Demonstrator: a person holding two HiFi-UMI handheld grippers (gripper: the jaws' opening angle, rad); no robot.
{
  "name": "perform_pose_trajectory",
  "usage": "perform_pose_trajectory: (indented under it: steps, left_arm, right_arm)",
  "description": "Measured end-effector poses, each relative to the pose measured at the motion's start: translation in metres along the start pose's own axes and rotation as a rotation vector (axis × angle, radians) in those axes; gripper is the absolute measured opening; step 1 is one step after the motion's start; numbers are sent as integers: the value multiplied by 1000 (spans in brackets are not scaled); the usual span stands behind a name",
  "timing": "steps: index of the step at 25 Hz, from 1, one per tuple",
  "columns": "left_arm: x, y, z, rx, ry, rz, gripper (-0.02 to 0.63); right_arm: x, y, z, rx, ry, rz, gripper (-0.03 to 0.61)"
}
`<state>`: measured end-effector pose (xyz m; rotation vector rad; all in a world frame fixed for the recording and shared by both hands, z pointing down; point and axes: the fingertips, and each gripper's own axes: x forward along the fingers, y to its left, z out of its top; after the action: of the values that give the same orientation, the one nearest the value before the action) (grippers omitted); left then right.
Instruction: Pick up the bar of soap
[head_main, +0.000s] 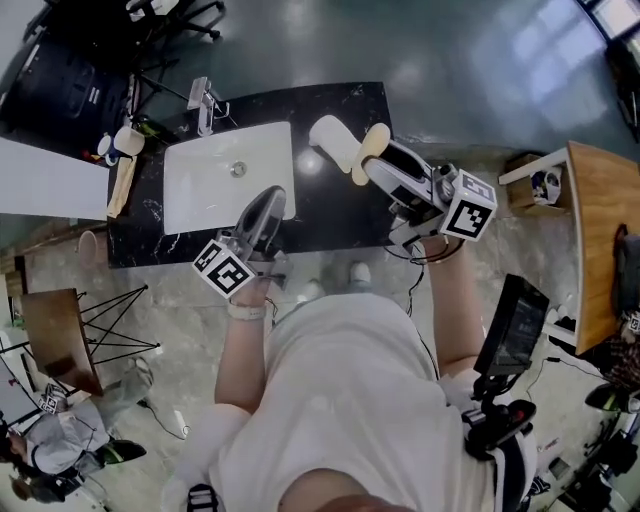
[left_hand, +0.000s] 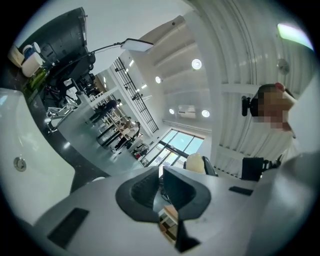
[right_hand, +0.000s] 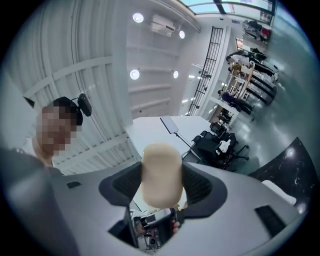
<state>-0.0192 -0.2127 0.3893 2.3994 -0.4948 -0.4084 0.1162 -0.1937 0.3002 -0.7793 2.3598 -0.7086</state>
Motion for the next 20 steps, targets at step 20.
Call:
perform_pose_trajectory:
  steps: [20]
  left_arm:
    - [40,-58,-4,4,61,-197,9]
  right_arm:
    - [-84,37,17,33,-222,-5,264]
